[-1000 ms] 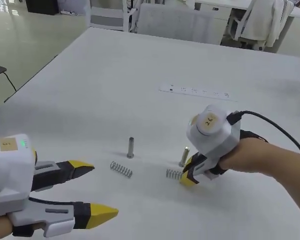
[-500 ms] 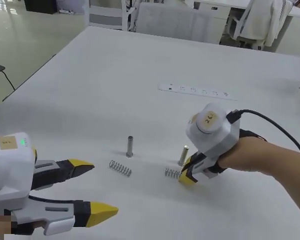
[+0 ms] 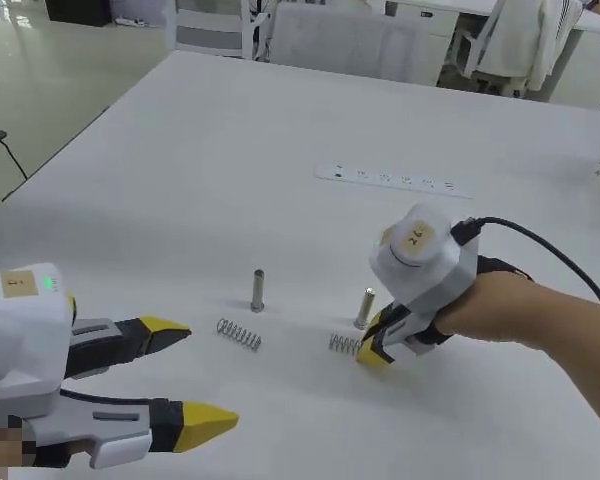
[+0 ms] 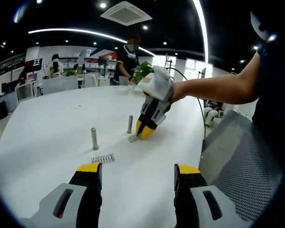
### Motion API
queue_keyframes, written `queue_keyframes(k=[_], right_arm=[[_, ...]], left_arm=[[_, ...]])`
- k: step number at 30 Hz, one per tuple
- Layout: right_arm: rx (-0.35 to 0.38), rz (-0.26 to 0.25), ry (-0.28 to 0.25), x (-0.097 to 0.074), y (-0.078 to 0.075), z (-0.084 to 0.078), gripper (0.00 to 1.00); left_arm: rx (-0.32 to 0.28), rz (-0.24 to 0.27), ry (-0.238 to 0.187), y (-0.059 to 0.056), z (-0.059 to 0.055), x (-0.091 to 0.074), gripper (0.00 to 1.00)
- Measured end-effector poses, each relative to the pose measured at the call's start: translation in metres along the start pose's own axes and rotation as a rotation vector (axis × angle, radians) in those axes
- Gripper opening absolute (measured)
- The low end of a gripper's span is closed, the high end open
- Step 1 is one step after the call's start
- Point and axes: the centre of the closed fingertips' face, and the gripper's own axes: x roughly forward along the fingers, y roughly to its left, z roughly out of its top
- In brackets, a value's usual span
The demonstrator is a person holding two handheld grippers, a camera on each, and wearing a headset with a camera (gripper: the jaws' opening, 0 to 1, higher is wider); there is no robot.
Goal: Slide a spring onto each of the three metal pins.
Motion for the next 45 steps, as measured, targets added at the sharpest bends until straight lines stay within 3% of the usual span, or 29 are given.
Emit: queue_keyframes(k=[15, 35, 45], right_arm=[[-0.046, 0.001, 0.010, -0.013, 0.012, 0.005, 0.08], [-0.124, 0.074, 0.003, -0.030, 0.049, 0.022, 0.08], [-0.176, 0.097, -0.010, -0.038, 0.064, 0.038, 0.08]], left_arm=[[0.018, -0.022, 0.000, -0.004, 0.004, 0.005, 0.55], [0.037, -0.043, 0.006, -0.012, 0.006, 0.011, 0.52], [0.050, -0.056, 0.004, -0.013, 0.008, 0.013, 0.50]])
